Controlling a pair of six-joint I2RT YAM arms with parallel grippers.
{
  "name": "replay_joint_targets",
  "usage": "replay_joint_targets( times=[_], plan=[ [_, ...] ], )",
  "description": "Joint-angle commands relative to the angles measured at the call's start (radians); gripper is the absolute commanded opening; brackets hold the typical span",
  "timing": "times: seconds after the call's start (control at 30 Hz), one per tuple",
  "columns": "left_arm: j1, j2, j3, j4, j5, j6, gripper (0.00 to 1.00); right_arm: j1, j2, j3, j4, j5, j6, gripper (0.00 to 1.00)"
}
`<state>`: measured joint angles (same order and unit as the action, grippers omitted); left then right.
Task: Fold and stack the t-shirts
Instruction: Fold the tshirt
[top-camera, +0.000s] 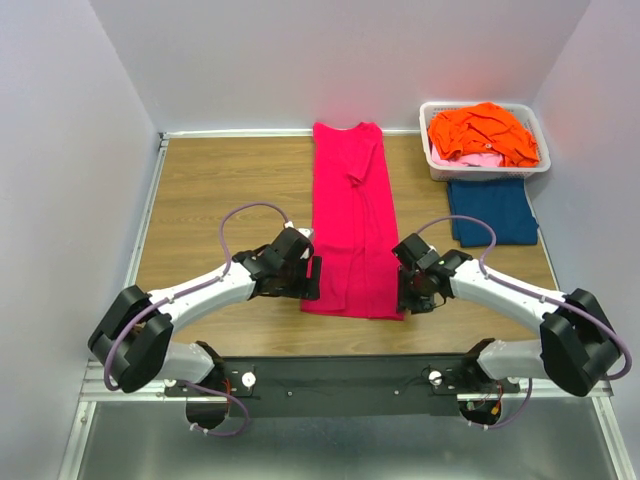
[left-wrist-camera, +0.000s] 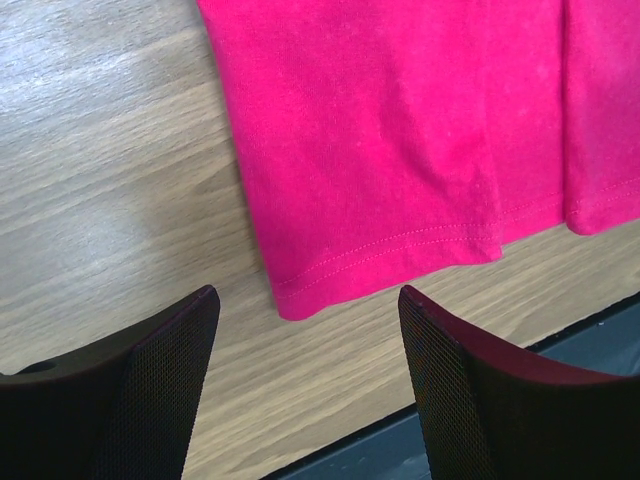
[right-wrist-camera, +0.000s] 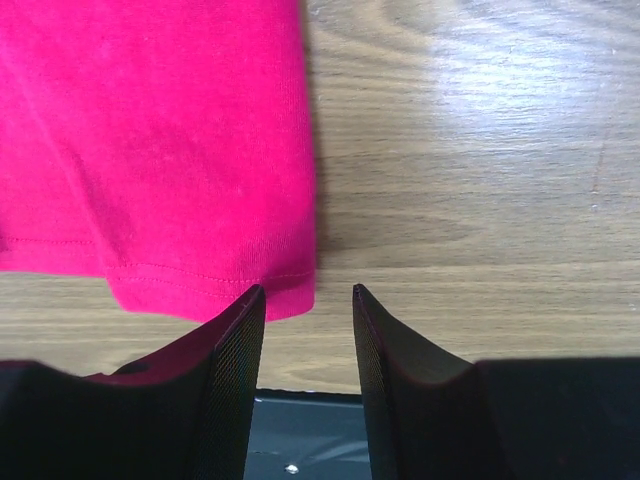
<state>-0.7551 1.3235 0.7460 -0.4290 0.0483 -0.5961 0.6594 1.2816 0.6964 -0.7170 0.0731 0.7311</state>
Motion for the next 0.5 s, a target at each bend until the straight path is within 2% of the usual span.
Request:
replay_joint_targets(
  times=[0.0,0.33,0.47],
  plan=[
    [-0.010,0.014,0.026,-0.019,-0.030,-0.010,0.80,-0.004,0.027,-0.009,0.027,0.007,0.019,0.48],
    [-0.018,0.026,0.027,-0.025,-0.036,-0.010,0.78,-0.004,0.044,-0.049,0.059,-0.002,0.014,0.47],
    [-0.018,0.043,0.026,-0.024,-0.033,-0.005,0.70,-0.004,0.074,-0.067,0.063,-0.009,0.010,0.47]
  ],
)
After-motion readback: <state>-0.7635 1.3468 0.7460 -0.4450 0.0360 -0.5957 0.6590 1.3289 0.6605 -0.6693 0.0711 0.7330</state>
